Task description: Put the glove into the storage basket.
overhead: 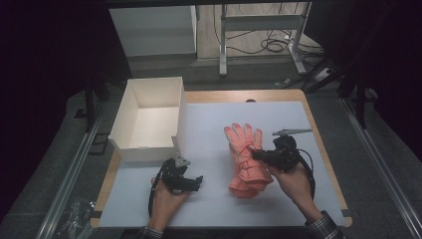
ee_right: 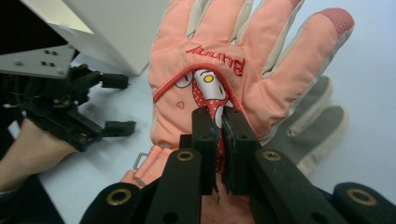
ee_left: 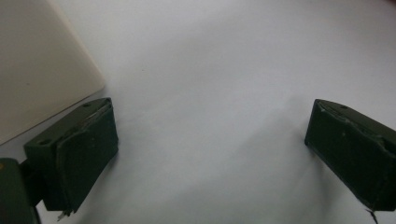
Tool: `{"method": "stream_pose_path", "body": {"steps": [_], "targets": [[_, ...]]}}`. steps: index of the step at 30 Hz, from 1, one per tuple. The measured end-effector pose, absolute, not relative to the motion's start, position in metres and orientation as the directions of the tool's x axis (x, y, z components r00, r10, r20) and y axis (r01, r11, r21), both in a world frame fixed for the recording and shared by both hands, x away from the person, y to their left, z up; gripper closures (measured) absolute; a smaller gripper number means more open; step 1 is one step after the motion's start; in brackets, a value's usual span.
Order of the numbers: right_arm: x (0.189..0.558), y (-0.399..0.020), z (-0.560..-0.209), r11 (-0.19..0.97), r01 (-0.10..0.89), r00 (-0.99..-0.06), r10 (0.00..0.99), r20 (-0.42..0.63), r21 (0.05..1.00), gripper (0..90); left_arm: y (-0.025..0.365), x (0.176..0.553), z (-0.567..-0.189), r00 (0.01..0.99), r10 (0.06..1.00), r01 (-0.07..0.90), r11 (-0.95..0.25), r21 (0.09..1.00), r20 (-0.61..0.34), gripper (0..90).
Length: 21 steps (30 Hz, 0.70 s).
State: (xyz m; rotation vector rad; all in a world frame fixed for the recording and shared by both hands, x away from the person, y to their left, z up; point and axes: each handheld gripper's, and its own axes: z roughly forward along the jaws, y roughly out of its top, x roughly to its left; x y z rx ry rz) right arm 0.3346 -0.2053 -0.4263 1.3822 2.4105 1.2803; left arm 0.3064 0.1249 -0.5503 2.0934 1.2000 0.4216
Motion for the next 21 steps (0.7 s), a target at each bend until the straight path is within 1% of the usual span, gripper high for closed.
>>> {"method": "stream_pose_path", "body": {"steps": [3, 5, 7, 8, 9, 11, 16, 18, 21], "targets": [[0.333, -0.206, -0.432, 0.234, 0.677, -0.578, 0.756, 0.307, 0.698, 83.8, 0.125, 0.306, -0.55, 0.524, 0.85, 0.631, -0.347, 0.694, -0.05, 2.5], [0.334, -0.206, -0.442, 0.228, 0.685, -0.565, 0.766, 0.307, 0.692, 83.3, 0.125, 0.306, -0.55, 0.523, 0.851, 0.632, -0.345, 0.694, -0.053, 2.5], [0.336, -0.203, -0.454, 0.243, 0.681, -0.557, 0.784, 0.274, 0.691, 81.6, 0.125, 0.306, -0.55, 0.524, 0.85, 0.63, -0.347, 0.694, -0.051, 2.5], [0.336, -0.203, -0.457, 0.239, 0.68, -0.556, 0.784, 0.275, 0.693, 80.8, 0.125, 0.306, -0.55, 0.523, 0.851, 0.631, -0.346, 0.694, -0.051, 2.5], [0.337, -0.203, -0.46, 0.234, 0.681, -0.555, 0.783, 0.281, 0.694, 79.1, 0.125, 0.306, -0.55, 0.522, 0.851, 0.632, -0.345, 0.694, -0.052, 2.5], [0.336, -0.203, -0.461, 0.245, 0.666, -0.563, 0.785, 0.259, 0.704, 72.7, 0.125, 0.306, -0.55, 0.522, 0.851, 0.632, -0.345, 0.694, -0.053, 2.5], [0.334, -0.203, -0.453, 0.295, 0.629, -0.597, 0.776, 0.205, 0.719, 57.8, 0.125, 0.306, -0.55, 0.522, 0.851, 0.632, -0.345, 0.694, -0.053, 2.5], [0.332, -0.204, -0.448, 0.314, 0.608, -0.611, 0.771, 0.177, 0.729, 54.6, 0.125, 0.306, -0.55, 0.522, 0.851, 0.632, -0.345, 0.694, -0.053, 2.5], [0.331, -0.206, -0.445, 0.324, 0.597, -0.619, 0.768, 0.165, 0.734, 53.9, 0.125, 0.306, -0.55, 0.522, 0.851, 0.632, -0.345, 0.694, -0.053, 2.5]]}}
